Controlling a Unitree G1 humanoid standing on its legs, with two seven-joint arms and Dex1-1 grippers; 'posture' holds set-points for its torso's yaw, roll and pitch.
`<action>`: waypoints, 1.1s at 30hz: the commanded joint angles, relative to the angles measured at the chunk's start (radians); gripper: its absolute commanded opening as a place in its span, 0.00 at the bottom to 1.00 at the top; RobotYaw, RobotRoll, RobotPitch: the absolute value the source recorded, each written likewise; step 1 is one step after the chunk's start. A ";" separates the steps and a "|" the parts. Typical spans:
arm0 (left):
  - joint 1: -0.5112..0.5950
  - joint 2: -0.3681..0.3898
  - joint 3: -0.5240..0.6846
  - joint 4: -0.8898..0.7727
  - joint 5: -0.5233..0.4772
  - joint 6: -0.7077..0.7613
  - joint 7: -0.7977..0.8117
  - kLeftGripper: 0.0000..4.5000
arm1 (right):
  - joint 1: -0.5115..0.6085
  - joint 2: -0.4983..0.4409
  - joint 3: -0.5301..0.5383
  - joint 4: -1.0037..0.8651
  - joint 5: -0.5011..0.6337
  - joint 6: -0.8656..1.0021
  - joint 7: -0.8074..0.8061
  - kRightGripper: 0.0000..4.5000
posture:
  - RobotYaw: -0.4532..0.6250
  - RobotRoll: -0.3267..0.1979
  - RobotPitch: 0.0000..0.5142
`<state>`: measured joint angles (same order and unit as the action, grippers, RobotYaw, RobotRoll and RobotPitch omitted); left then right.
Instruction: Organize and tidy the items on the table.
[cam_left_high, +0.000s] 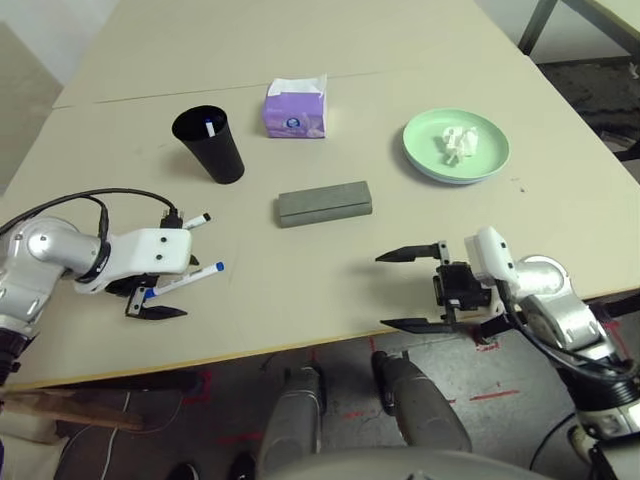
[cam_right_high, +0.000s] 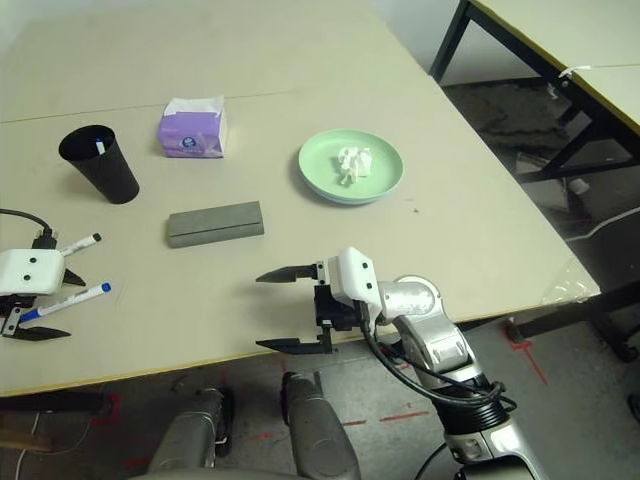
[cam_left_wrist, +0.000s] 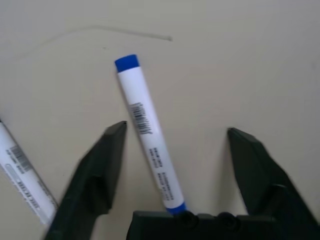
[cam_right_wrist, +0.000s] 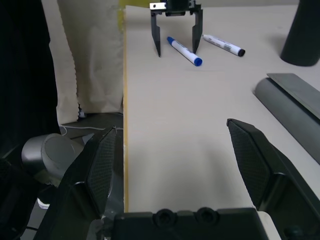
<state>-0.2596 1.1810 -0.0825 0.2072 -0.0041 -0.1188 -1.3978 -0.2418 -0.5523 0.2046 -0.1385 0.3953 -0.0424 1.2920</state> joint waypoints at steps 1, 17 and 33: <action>-0.007 -0.035 -0.012 0.020 0.005 0.017 0.027 0.57 | -0.002 -0.003 0.004 -0.016 0.003 0.008 -0.002 1.00 | 0.25 0.62 0.43; -0.037 -0.047 0.015 0.004 -0.041 0.063 -0.005 0.06 | 0.016 -0.014 -0.004 -0.033 0.006 0.018 -0.017 1.00 | 0.26 0.62 0.42; -0.185 0.038 0.286 -0.100 -0.527 0.577 -0.141 0.06 | -0.013 -0.016 -0.009 0.015 0.005 0.010 -0.003 1.00 | 0.30 0.62 0.40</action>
<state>-0.3992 1.2214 0.1459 0.1322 -0.4302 0.3405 -1.5459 -0.2556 -0.5663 0.1949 -0.1343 0.3971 -0.0251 1.2781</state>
